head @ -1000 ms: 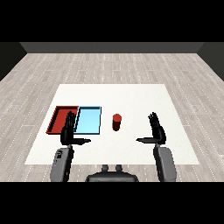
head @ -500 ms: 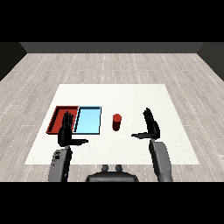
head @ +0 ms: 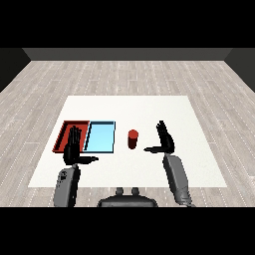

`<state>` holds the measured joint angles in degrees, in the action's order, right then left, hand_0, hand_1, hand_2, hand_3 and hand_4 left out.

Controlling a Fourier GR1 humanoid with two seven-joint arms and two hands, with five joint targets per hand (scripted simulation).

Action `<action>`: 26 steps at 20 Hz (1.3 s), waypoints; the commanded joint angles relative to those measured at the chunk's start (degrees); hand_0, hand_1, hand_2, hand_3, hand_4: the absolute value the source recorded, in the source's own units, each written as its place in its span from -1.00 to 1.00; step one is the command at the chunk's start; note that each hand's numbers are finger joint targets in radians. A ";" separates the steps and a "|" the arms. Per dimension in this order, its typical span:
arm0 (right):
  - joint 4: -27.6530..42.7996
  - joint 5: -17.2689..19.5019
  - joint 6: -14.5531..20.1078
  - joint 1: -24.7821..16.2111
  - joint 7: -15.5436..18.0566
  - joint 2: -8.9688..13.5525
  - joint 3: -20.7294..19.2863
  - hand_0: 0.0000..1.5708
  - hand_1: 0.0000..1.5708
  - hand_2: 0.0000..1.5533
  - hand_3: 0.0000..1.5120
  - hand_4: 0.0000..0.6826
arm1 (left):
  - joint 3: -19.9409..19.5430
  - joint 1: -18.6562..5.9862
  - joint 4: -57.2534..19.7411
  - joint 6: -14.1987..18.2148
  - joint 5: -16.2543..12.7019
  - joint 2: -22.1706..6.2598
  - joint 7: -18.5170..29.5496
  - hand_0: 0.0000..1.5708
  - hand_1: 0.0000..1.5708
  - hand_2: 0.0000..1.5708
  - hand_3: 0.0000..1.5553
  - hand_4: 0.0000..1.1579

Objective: Pick the red can and put it in the red box

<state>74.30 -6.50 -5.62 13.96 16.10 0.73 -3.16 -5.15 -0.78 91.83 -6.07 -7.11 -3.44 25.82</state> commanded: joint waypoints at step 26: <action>-22.27 -19.90 13.82 13.52 10.12 -0.72 17.79 -1.00 -1.00 -1.00 -1.00 -1.00 | 1.74 4.63 3.11 -1.12 -0.48 0.97 0.07 -1.00 -1.00 -1.00 -1.00 -1.00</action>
<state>53.83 -22.35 3.32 23.23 26.84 0.13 10.87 -4.52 -0.06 92.31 -6.10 -7.21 -3.01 25.58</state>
